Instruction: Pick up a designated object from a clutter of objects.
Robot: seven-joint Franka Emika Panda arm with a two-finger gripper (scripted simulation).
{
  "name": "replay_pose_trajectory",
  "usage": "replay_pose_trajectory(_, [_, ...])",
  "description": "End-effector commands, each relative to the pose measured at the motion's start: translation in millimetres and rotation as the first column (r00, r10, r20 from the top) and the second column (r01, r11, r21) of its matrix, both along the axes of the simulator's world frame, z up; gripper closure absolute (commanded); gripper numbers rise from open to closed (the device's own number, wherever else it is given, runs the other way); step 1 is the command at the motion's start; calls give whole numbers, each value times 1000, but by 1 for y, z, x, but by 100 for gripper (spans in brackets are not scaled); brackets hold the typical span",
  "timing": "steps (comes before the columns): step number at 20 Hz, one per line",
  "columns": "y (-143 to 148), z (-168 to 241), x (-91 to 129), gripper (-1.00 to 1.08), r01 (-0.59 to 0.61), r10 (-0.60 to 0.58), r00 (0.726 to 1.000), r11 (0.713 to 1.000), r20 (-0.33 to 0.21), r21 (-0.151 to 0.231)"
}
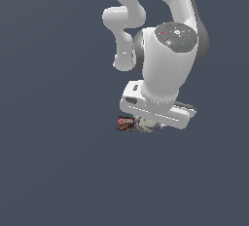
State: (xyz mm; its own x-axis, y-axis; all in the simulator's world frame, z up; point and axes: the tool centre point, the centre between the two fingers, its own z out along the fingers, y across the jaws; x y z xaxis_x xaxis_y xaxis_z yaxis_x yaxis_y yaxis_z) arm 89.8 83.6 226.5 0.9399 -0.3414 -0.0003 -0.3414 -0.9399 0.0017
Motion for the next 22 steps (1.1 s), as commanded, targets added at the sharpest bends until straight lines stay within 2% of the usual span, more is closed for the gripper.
replay_pose_trajectory(1, [21,24,-4,108,1,-1,1000,1000,1,-1])
replay_pose_trajectory(12, [103,113,-13,108,1,-1,1000,1000,1,0])
replay_pose_trajectory(22, [133,144,-13,108,1,-1,1000,1000,1,1])
